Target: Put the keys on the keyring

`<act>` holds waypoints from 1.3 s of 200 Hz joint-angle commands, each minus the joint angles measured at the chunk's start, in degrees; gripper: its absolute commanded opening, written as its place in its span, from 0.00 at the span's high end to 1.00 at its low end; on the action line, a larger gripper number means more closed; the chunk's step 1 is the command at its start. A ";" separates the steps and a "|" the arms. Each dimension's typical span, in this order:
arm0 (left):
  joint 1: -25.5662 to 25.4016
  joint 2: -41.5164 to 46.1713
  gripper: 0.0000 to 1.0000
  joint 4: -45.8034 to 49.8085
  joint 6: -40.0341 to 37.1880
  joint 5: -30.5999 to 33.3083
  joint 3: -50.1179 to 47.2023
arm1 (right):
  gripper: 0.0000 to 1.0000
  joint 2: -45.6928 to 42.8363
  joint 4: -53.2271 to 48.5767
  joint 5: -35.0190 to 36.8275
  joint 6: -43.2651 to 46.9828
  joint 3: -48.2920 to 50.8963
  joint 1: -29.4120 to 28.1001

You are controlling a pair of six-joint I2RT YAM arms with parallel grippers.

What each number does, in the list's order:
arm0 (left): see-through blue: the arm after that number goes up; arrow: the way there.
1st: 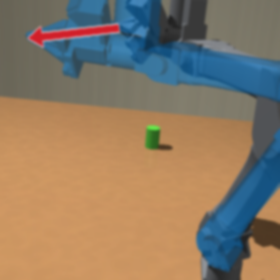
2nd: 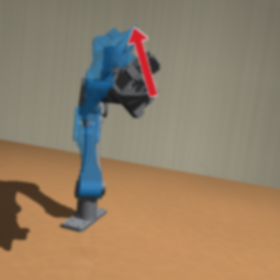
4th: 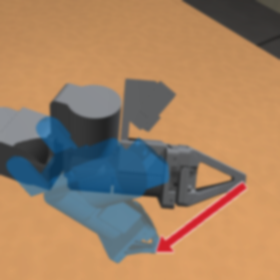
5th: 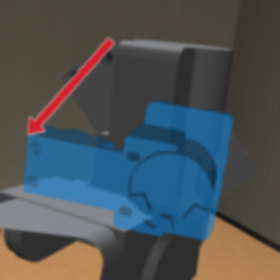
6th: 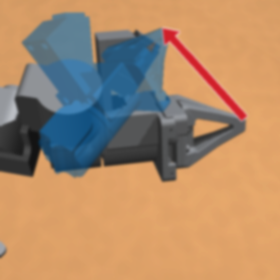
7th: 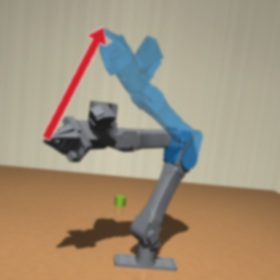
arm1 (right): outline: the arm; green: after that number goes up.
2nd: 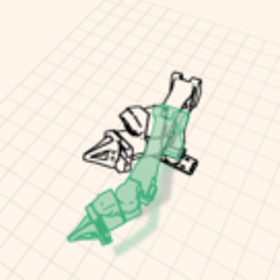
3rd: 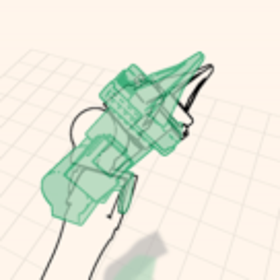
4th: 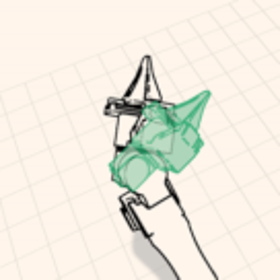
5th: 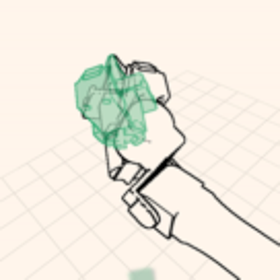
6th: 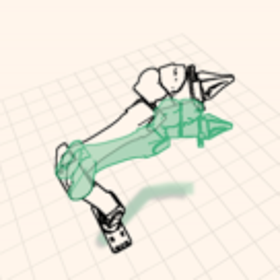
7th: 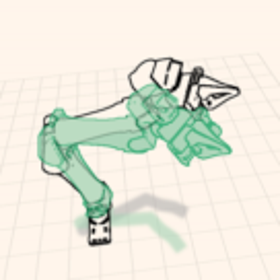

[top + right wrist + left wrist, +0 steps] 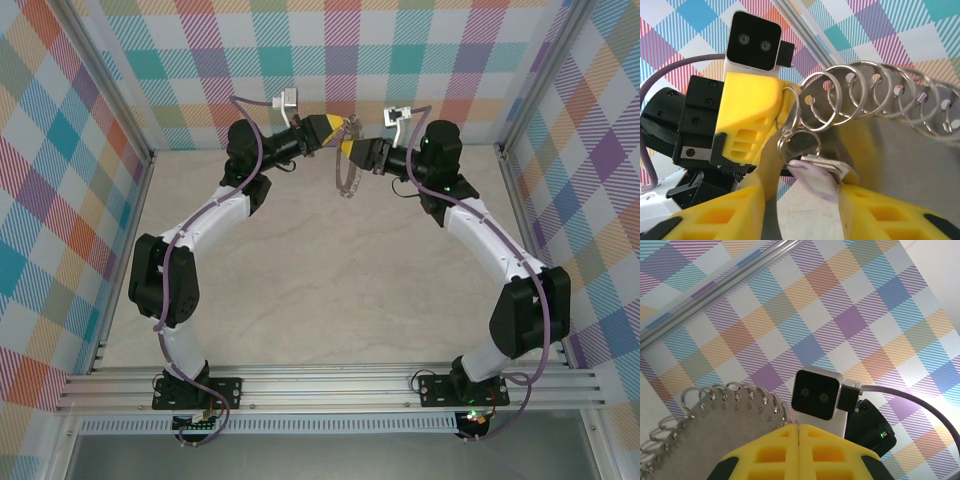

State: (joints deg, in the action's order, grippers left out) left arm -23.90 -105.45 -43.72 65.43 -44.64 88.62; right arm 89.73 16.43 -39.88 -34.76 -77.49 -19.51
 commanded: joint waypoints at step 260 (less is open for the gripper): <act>-0.71 3.90 1.00 -9.64 3.10 2.78 -3.69 | 0.57 -3.70 -4.00 0.21 1.65 3.23 -2.20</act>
State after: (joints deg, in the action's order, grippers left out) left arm -23.94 -104.81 -47.18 67.57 -42.48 85.14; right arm 90.56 14.41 -39.86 -33.45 -77.06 -22.63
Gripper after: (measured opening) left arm 0.048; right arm 0.289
